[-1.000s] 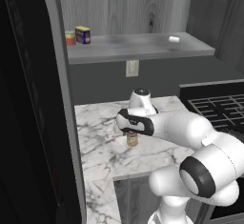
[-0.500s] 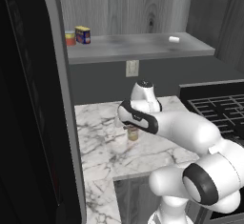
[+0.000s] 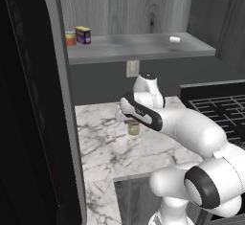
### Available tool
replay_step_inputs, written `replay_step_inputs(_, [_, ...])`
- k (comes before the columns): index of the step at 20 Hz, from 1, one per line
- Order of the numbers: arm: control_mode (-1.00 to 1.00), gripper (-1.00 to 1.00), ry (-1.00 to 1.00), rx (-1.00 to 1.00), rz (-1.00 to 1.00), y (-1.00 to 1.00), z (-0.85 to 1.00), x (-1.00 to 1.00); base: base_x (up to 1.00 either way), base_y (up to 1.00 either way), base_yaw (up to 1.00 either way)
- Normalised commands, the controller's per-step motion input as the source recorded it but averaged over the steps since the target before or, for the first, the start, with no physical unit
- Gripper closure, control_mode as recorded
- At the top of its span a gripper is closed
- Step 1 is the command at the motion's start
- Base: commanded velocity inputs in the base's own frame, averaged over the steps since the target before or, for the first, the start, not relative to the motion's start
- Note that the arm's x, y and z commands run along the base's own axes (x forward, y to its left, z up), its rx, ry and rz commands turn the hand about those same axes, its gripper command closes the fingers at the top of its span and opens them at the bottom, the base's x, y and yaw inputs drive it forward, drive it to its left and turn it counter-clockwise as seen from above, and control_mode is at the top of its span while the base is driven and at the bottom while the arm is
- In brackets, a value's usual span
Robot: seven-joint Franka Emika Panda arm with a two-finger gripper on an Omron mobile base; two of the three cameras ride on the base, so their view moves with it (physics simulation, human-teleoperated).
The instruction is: Pick the cans from the counter and place them in their designated side in the cabinet.
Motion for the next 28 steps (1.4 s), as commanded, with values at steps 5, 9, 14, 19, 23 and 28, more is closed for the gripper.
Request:
replay_step_inputs(5, [-1.0,1.0,0.0,0.03,0.0,0.0,0.32,-0.01,0.0,0.0,0.0])
replay_step_inputs(9, [-1.0,1.0,0.0,0.03,0.0,0.0,0.3,-0.01,0.0,0.0,0.0])
replay_step_inputs(14, [-1.0,1.0,-0.01,0.03,0.0,0.0,0.28,-0.07,0.0,0.0,0.0])
replay_step_inputs(19, [-1.0,1.0,-0.04,0.01,0.0,0.02,0.3,-0.19,0.0,0.0,0.0])
replay_step_inputs(23, [-1.0,1.0,-0.07,0.01,0.0,0.0,0.3,-0.26,0.0,0.0,0.0])
replay_step_inputs(28, [-1.0,1.0,-0.06,0.01,0.0,0.0,0.3,-0.22,0.0,0.0,0.0])
